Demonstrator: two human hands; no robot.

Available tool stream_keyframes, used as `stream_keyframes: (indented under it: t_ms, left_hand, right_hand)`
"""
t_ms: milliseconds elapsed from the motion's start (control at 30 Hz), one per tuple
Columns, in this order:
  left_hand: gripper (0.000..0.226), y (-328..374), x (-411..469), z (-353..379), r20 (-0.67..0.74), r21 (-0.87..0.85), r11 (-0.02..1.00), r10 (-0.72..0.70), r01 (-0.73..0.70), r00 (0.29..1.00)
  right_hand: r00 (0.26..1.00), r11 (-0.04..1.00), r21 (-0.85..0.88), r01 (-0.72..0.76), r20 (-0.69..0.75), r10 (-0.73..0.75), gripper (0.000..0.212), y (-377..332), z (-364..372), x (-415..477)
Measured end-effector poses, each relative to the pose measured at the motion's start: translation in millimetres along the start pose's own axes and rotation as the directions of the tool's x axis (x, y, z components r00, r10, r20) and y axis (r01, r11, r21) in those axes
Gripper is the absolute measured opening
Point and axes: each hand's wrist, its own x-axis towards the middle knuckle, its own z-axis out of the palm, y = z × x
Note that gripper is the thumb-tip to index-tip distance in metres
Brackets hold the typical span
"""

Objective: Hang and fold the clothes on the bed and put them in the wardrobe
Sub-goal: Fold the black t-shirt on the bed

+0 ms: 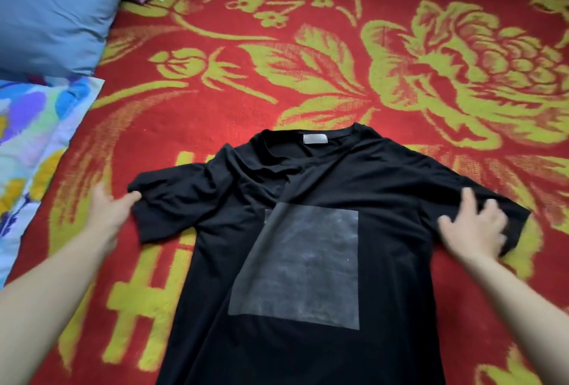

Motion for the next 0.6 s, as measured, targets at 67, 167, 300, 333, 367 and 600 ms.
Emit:
stream_keyframes:
  t_ms: [67, 167, 300, 333, 367, 600]
  left_hand:
    - [0.072, -16.7, -5.4, 7.5, 0.074, 0.137, 0.99, -0.037, 0.026, 0.997]
    - [0.065, -25.0, -10.2, 19.6, 0.141, 0.416, 0.906, 0.027, -0.084, 0.99]
    - [0.052, 2.6, -13.7, 48.1, 0.247, 0.555, 0.761, 0.235, -0.336, 0.94]
    - [0.048, 11.9, -13.2, 55.7, 0.275, 0.547, 0.737, 0.291, -0.398, 0.916]
    - [0.043, 22.4, -12.8, 62.5, 0.309, 0.542, 0.703, 0.342, -0.46, 0.887]
    - [0.042, 79.2, 18.3, 117.8, 0.49, 0.435, 0.635, 0.428, -0.638, 0.76]
  right_hand:
    - [0.985, 0.984, -0.081, 0.158, 0.077, -0.152, 0.065, -33.1, 13.6, -28.1]
    - [0.918, 0.912, -0.168, 0.374, 0.205, -0.339, 0.062, -72.8, 30.6, -59.3]
    - [0.797, 0.844, -0.135, 0.519, 0.433, -0.421, 0.061, -104.5, 60.7, -81.2]
    - [0.781, 0.858, -0.113, 0.501, 0.486, -0.392, 0.06, -108.4, 67.4, -82.9]
    - [0.772, 0.873, -0.099, 0.478, 0.522, -0.363, 0.06, -110.6, 73.4, -83.5]
    - [0.745, 0.909, -0.106, 0.404, 0.615, -0.259, 0.059, -115.7, 92.0, -76.8]
